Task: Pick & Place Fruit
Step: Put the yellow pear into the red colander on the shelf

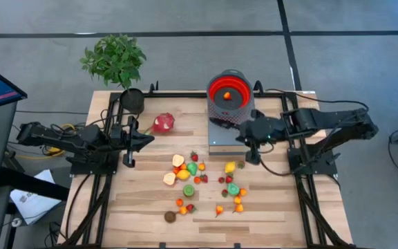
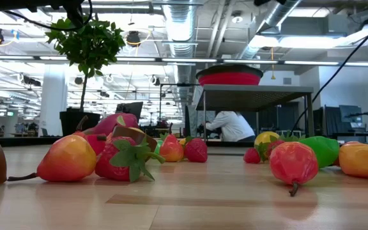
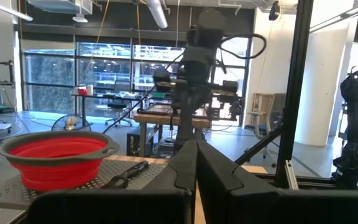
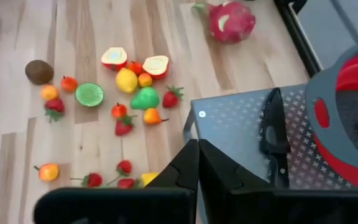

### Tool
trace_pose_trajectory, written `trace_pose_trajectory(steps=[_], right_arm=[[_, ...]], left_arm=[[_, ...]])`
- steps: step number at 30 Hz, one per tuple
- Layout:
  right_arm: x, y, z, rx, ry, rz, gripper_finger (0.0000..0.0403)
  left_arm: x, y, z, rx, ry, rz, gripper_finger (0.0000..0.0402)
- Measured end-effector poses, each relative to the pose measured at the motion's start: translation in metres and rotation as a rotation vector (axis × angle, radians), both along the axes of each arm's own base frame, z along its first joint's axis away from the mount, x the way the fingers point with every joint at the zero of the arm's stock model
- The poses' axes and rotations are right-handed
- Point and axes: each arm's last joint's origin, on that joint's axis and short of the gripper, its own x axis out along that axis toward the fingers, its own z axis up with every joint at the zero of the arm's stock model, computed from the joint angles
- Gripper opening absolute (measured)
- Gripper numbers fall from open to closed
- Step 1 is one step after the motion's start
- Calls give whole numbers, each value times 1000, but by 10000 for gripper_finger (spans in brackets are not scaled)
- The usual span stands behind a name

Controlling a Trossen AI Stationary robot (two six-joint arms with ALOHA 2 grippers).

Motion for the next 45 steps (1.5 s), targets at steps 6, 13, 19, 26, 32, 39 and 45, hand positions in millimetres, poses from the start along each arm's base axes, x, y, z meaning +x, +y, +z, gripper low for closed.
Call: trace_pose_trajectory(steps=[6,13,19,26,32,39,45], right_arm=[[-3,26,-1,-61,-41,-50,2],[-10,49,0,-113,-88,-30,1],[-11,54,3,-177,-143,-71,1],[13,51,-29,-253,-174,35,1],[23,34,-51,-114,-154,123,1],[5,12,-51,-70,-147,142,1],[-24,2,-40,-80,-249,158,1]], left_arm=[[0,0,0,0,1,0,3],[0,0,0,0,1,0,3],[2,0,-2,3,16,0,3],[8,-1,-7,9,56,0,3],[11,-2,-8,11,66,0,3],[11,-2,-8,11,69,0,3],[11,-2,-8,11,69,0,3]])
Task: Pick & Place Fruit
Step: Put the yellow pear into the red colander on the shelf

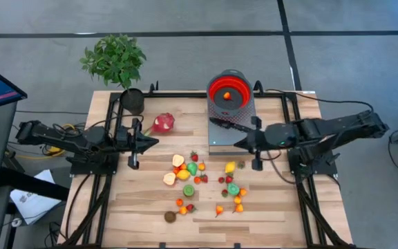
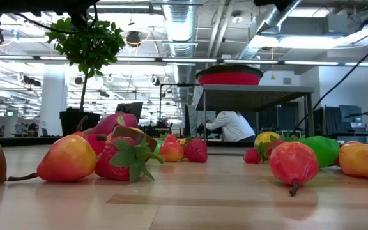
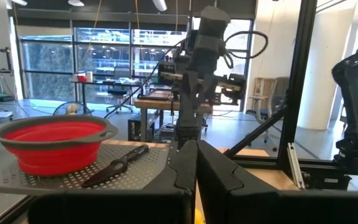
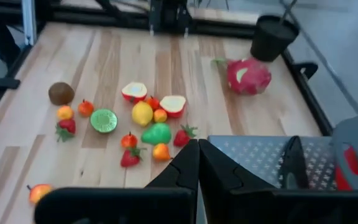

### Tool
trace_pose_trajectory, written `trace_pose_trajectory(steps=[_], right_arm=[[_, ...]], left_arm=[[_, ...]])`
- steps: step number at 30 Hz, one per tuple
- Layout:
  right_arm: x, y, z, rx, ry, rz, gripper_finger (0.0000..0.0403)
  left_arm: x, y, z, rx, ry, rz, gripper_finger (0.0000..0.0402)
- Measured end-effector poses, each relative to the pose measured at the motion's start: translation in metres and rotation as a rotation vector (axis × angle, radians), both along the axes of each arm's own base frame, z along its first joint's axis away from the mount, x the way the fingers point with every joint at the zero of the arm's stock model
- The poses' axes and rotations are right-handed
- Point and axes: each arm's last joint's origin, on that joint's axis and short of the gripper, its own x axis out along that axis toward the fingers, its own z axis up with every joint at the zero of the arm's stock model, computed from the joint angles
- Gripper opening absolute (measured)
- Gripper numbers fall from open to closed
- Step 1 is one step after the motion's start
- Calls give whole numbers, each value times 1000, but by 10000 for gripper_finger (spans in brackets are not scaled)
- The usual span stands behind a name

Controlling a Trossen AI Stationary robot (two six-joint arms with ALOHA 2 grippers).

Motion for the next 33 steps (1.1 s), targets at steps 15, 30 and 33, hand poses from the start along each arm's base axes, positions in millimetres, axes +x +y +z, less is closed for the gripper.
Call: trace_pose_trajectory(steps=[15,30,33], right_arm=[[-32,-7,-58,182,58,-139,1],[-3,21,-102,329,346,-16,1],[2,30,-115,352,419,-3,1]], left_arm=[[0,0,0,0,0,0,3],[0,0,0,0,0,0,3],[0,0,0,0,0,0,3]])
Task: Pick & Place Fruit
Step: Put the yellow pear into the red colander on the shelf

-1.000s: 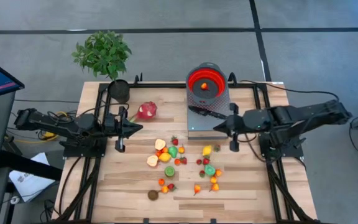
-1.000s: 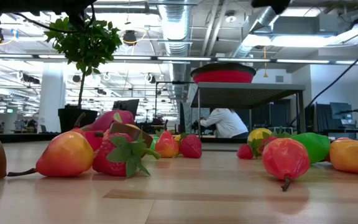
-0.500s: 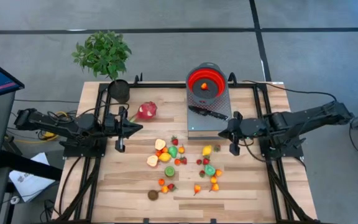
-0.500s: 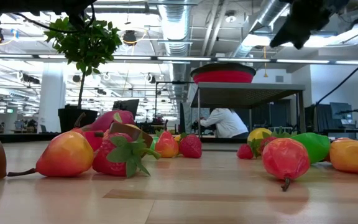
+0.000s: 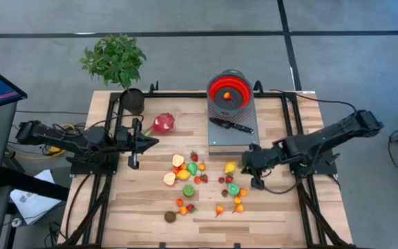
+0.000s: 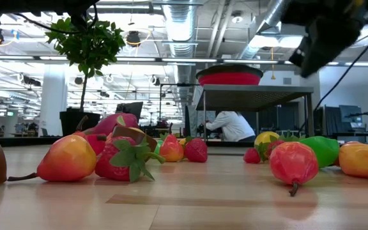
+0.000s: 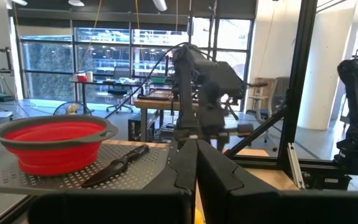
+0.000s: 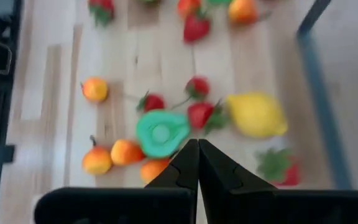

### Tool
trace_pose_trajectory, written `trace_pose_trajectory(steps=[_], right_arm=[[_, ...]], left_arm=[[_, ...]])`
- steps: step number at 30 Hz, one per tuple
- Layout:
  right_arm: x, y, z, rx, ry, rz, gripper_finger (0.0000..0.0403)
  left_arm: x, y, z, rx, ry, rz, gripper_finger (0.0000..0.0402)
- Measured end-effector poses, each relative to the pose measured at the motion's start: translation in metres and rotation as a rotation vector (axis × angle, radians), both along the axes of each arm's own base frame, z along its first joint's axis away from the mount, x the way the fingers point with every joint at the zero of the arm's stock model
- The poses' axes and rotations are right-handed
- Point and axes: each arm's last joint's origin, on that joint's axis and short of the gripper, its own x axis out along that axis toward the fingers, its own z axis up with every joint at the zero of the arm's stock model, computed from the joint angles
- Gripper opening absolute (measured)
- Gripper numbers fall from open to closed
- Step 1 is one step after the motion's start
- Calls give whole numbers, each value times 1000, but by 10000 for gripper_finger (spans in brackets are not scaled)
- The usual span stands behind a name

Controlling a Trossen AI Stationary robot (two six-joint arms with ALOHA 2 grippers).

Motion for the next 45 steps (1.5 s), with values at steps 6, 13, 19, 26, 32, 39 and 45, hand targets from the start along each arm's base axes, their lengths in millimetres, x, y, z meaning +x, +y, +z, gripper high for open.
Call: trace_pose_trajectory(steps=[6,13,19,26,32,39,45], right_arm=[[8,14,-24,98,154,-7,1],[12,31,-48,76,260,59,1],[21,51,-46,36,248,131,0],[29,61,-39,-29,264,184,0],[33,59,-34,-17,269,147,0],[34,56,-34,-20,271,141,57],[34,56,-34,2,278,74,169]], left_arm=[[0,0,0,0,0,0,3],[0,0,0,0,0,0,3],[0,0,0,0,0,0,3],[0,0,0,0,0,0,3],[0,0,0,0,0,0,3],[0,0,0,0,0,0,3],[0,0,0,0,0,0,3]])
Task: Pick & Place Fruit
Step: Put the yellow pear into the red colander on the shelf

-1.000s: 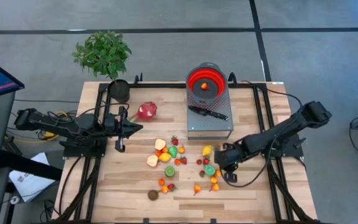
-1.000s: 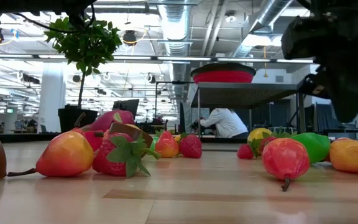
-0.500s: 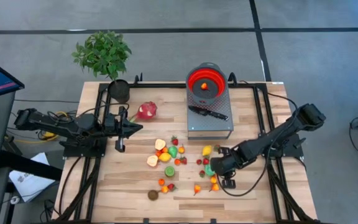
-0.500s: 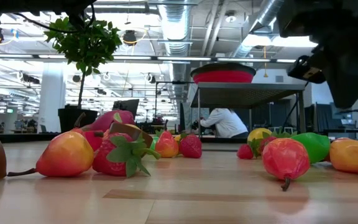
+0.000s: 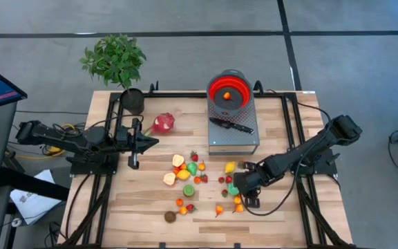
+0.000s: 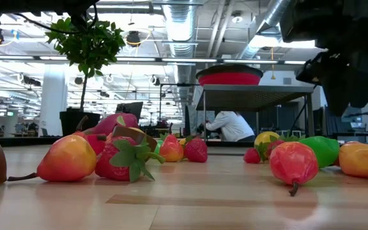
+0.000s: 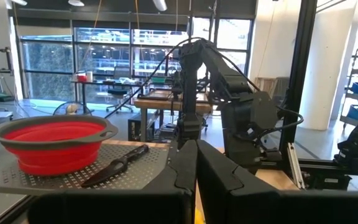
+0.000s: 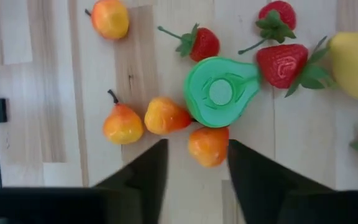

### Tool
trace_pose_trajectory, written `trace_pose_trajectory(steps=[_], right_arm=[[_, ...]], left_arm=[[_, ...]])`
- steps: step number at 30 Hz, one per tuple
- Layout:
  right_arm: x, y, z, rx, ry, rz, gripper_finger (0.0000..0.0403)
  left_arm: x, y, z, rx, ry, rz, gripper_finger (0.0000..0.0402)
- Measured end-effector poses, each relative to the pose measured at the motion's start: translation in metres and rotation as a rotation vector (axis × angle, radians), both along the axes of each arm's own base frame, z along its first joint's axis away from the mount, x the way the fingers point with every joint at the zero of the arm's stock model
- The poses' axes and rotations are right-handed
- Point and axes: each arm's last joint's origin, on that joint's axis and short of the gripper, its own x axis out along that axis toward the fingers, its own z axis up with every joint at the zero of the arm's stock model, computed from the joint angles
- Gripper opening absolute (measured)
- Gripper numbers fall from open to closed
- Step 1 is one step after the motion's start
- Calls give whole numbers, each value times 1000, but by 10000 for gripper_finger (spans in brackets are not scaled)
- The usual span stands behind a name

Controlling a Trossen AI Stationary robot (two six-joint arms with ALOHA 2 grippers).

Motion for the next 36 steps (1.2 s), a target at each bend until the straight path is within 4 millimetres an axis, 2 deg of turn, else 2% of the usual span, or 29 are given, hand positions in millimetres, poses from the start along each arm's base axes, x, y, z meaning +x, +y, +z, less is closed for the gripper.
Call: trace_pose_trajectory(steps=[5,9,22,29,36], right_arm=[[-4,-2,-6,-2,30,-81,254],[-8,-4,-15,-1,68,-136,268],[5,2,-57,-40,150,-173,254],[4,1,-54,-38,144,-174,240],[3,-1,-46,-18,118,-177,176]], left_arm=[[0,0,0,0,0,0,3],[0,0,0,0,0,0,3],[0,0,0,0,1,0,3],[0,0,0,0,0,0,3],[0,0,0,0,0,0,3]])
